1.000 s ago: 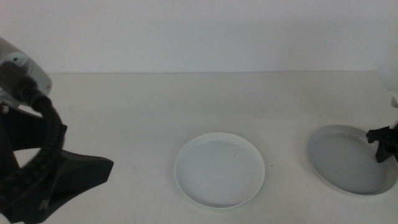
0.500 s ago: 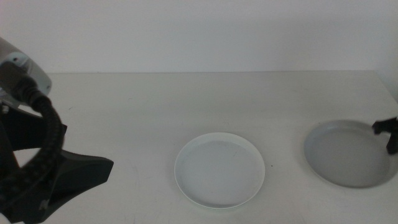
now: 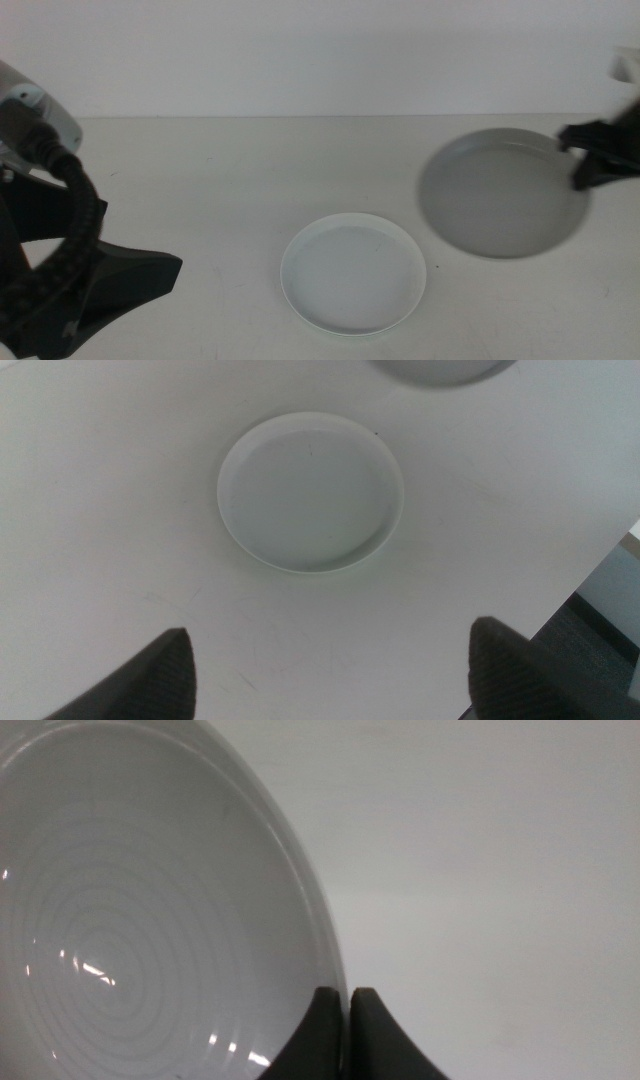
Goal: Stack the three bowls on top of each other.
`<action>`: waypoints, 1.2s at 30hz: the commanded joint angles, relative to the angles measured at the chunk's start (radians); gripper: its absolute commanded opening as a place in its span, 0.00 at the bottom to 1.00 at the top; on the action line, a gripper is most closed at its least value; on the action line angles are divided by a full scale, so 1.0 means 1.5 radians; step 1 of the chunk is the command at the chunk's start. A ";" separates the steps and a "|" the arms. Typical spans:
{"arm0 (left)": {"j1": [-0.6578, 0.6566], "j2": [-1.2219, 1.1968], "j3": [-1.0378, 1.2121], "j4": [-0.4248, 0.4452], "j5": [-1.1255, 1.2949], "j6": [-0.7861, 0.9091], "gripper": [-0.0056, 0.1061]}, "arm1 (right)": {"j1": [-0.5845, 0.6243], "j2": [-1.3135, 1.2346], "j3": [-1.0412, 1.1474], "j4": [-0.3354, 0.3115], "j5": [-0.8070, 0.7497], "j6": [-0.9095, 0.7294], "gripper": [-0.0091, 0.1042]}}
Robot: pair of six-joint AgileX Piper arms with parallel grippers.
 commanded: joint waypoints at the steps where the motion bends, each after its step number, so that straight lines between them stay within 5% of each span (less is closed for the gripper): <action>1: -0.005 -0.003 -0.019 -0.012 -0.042 -0.004 0.99 | 0.050 -0.024 -0.041 0.010 -0.009 0.033 0.07; 14: -0.005 -0.003 -0.019 -0.012 -0.042 -0.004 0.99 | 0.256 0.083 -0.072 0.038 -0.069 0.051 0.07; 30: -0.005 -0.003 -0.019 -0.012 -0.042 -0.004 0.99 | 0.272 0.168 -0.072 0.044 -0.120 0.018 0.07; 36: -0.005 -0.003 -0.019 -0.012 -0.042 -0.004 0.99 | 0.272 0.165 -0.072 0.046 -0.133 0.028 0.20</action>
